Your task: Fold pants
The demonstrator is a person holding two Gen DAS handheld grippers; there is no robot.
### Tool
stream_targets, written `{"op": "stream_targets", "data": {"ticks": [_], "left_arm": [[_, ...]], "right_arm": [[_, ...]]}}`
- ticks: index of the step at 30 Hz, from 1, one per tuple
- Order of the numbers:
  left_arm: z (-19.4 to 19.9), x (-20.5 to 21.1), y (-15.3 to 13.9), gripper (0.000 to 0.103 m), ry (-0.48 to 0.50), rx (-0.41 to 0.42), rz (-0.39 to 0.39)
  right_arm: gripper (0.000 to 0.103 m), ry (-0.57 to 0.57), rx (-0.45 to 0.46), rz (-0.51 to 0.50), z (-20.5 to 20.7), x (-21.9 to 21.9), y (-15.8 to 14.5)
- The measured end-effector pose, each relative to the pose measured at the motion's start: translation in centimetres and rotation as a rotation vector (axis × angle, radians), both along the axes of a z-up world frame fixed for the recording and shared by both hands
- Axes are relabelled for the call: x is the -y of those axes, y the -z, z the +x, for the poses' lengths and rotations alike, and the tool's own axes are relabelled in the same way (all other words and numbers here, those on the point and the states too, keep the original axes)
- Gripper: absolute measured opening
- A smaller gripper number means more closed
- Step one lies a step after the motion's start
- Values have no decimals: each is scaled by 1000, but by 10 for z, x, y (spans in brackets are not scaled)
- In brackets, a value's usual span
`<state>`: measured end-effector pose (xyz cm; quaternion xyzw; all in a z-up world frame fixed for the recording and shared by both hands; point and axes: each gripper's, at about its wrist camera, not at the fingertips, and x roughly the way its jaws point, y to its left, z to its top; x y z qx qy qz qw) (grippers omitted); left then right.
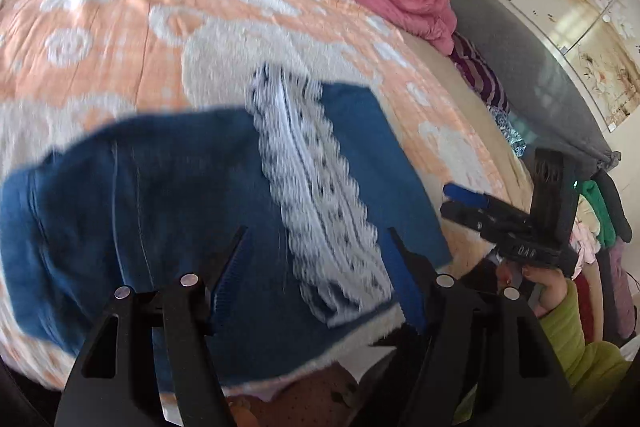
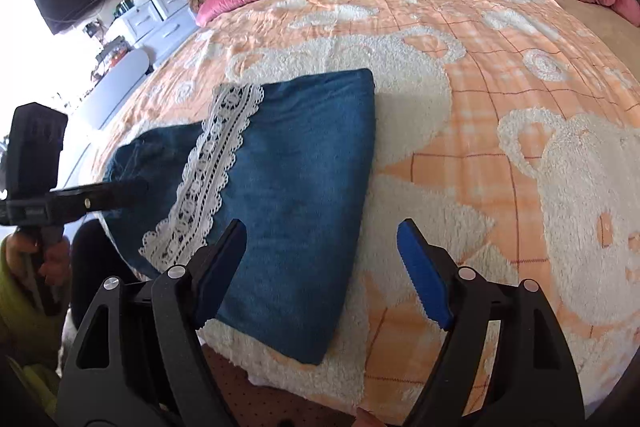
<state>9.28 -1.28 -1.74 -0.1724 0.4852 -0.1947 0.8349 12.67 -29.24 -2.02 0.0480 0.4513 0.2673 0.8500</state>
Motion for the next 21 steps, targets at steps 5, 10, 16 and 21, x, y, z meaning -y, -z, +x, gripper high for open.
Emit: {"op": "stream_targets", "data": {"ticks": [5,10,16,21], "left_arm": [[-15,9,18,60,5,-61,-30],[-14,21,33,53,-4,-115,-45],[-8,39,41,21,-21,-115,-37],[-25,42,20,16,1,-30,101]], "right_arm": [[71,-29,-21,-25,-4,-8,12],[71,-52,-32,-55,-9,-17,22],[71,-56,-32,-63,-14,-19,25],[71,-47,75,-112,-32,-24,3]]}}
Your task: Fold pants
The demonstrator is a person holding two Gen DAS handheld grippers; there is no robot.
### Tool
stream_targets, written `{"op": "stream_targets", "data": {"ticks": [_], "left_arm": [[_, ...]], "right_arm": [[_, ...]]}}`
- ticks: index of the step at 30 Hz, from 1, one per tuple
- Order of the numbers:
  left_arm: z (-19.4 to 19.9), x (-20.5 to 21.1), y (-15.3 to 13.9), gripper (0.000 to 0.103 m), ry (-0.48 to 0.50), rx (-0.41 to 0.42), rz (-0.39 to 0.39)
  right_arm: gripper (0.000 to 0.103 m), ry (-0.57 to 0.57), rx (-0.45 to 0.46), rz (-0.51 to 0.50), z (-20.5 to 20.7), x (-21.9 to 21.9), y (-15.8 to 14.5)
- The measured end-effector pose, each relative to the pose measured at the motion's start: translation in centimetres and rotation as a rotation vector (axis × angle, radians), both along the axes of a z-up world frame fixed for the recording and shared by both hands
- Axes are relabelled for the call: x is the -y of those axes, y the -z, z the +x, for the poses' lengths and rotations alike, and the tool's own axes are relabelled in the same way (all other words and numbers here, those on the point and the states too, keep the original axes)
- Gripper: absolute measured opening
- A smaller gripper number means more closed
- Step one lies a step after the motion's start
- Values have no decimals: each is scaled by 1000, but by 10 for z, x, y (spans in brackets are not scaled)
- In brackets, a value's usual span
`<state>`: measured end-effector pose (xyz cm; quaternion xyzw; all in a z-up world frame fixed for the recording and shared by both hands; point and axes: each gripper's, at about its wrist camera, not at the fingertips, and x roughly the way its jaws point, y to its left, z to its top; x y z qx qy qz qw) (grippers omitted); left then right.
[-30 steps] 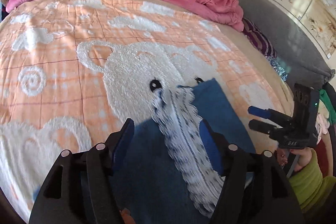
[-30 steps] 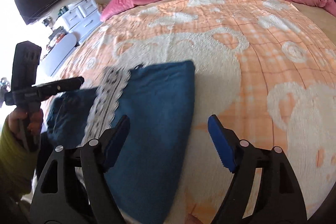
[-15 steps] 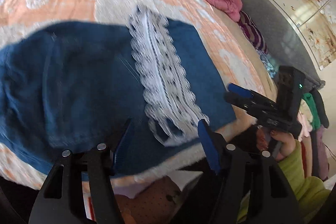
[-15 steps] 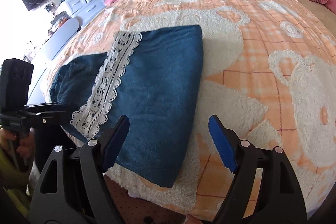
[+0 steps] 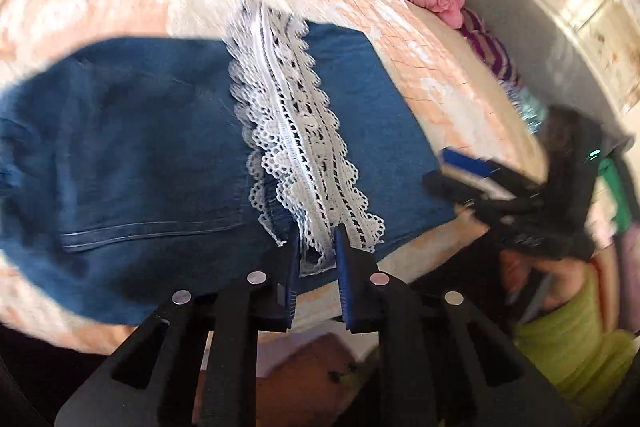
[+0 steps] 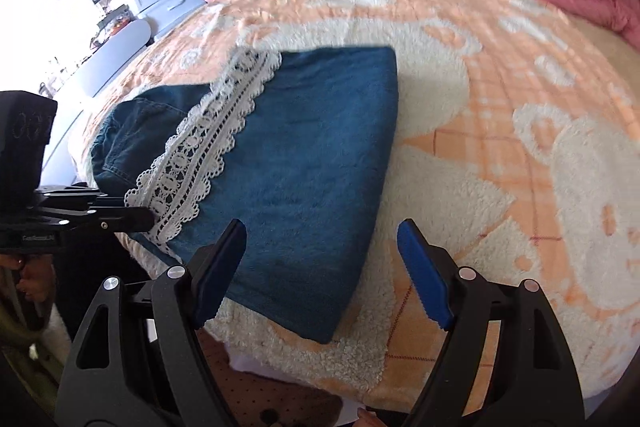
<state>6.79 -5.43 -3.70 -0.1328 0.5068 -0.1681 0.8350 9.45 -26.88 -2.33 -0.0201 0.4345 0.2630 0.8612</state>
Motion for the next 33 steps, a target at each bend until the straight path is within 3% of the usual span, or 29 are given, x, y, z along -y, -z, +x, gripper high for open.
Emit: {"op": "stream_targets", "data": {"ticks": [3,5,8,12,16,21,25,29,33], "left_arm": [[1,4,8,19,6,-15,37],[4,9,12,20,11,-18,62],[4,12,11,22,19,0,92],[0,14,8,39,10,9,114],[-2,9,9,39,8,7,105],[-10,1,3,46,12,28,103],[-14,-3,-4,47,10,46,104],[-20,-9,-12,55,5,69,98],[-27,-17,-22,56,0,98,112]], "right_arm": [[71,-52,85,-5,-11,-10,-13],[71,-113,77,5,-12,-21,-13],[70,-125,55,-66,-8,-32,0],[69,-106,4,-144,-4,-35,25],[69,-103,11,-160,-5,-39,28],[69,-71,17,-94,-10,-30,12],[75,-32,21,-43,-16,-23,0],[79,-10,18,-34,-20,-21,-4],[84,6,19,-35,-24,-21,-9]]}}
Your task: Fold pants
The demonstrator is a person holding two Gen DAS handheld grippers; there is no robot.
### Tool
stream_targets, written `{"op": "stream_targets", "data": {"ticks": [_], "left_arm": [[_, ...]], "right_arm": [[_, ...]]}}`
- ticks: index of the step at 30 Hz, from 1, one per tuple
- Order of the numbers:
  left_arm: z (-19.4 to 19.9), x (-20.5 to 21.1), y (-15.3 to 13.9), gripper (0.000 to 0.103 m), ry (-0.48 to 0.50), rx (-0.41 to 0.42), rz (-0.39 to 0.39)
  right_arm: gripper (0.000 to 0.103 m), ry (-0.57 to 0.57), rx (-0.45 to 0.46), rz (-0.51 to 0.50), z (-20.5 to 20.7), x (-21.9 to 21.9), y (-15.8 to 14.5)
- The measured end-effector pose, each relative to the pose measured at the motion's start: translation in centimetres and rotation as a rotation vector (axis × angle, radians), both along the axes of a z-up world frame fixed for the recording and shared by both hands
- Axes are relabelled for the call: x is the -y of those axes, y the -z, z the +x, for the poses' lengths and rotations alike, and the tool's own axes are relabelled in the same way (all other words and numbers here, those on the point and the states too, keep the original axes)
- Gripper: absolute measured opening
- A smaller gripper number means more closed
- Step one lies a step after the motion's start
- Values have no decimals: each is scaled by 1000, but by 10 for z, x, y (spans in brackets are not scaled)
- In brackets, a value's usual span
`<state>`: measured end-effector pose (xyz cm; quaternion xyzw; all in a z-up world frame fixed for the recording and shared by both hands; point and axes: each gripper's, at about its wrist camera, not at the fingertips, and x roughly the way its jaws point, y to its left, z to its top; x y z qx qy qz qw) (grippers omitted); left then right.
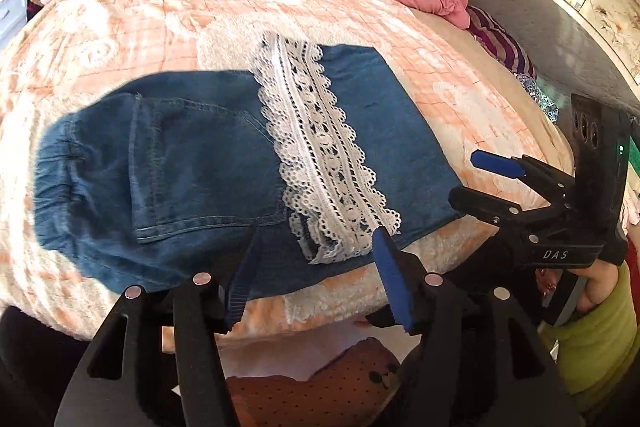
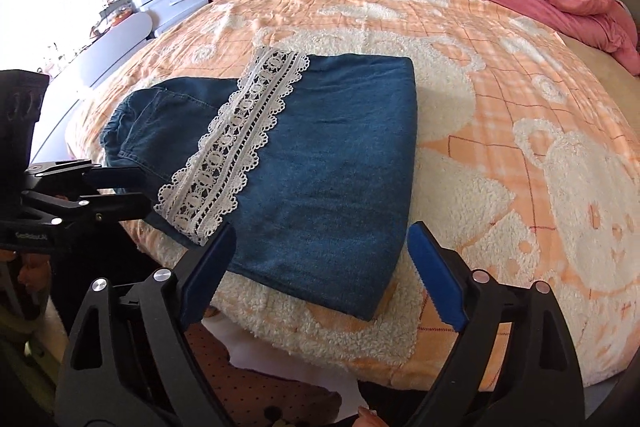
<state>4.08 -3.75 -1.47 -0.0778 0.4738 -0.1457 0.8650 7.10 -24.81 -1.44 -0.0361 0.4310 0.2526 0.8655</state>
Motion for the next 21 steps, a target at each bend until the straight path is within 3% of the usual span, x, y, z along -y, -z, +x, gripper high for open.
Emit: {"op": "stream_targets", "data": {"ticks": [1,4,9,15,21], "left_arm": [[-3,-3,-3,56,-1,9,4],[-10,-16,-11,69,-19,32,14],[-21,-51,-23,78,-110,62,21],[-31,-98,-19,86,-239,54,45],[-27,-127,-6,90,-316,18,19]], "right_arm": [[86,5,5,-4,-1,-1,-2],[88,2,21,-5,-2,-5,-10],[91,-36,44,-5,1,-23,-25],[92,-112,63,-22,11,-58,-37],[93,-224,62,-19,27,-106,-50]]}}
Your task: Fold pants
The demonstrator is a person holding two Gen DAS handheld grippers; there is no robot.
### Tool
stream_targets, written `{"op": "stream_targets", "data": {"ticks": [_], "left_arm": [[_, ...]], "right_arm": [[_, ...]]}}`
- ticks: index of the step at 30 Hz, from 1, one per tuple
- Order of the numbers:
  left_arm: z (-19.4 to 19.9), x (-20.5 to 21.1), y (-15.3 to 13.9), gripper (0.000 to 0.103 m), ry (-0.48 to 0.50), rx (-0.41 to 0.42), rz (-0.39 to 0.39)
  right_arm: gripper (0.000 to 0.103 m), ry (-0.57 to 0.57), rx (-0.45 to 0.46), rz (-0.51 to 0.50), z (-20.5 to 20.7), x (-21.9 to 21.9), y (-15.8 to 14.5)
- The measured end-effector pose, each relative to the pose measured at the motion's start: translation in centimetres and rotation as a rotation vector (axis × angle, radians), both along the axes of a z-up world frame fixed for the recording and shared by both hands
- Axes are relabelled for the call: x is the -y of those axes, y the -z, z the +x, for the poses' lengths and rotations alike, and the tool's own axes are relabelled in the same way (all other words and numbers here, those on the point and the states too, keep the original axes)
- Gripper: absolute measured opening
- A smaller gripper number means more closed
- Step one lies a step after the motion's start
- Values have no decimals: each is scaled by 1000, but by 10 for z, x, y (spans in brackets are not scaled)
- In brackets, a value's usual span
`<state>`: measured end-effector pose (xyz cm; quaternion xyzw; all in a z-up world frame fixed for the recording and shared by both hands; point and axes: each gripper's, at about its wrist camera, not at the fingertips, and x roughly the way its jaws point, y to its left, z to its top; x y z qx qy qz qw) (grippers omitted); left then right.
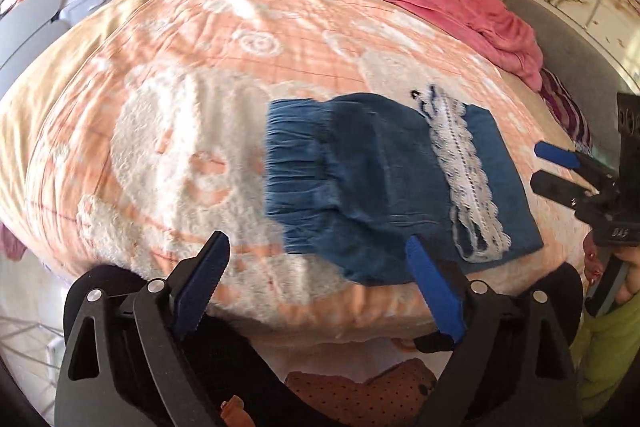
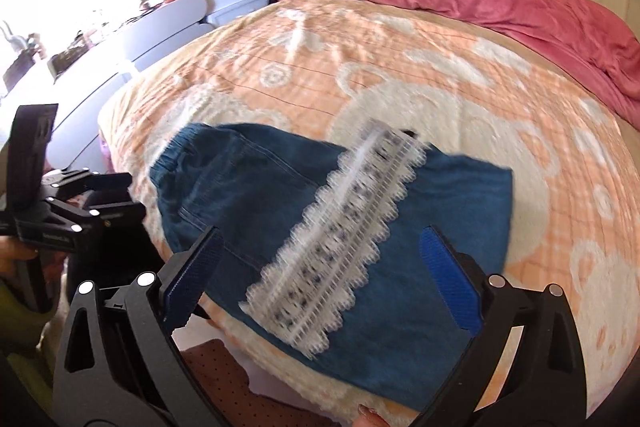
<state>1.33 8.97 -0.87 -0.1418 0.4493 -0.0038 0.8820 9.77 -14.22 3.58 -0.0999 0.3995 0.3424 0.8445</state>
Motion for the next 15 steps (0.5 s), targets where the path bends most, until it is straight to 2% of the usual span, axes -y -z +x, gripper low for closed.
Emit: {"op": "stream_targets", "data": {"ticks": [5,11,13,15], "left_arm": [[5,-10,5,91,-3,-8,-11],[15,-11,14,90,-6,-2,-49],[17,-10,18,85,-2,4,-68],[19,-9,23,73,1,-4,-98]], "right_arm": [[94,-110,-30,-30,21,-49,-5],[94,-206,-94,-60,44,-100,4],[94,-246,-109,-75,49,-119,8],[94,-297,-123,-96,52,-136,13]]}}
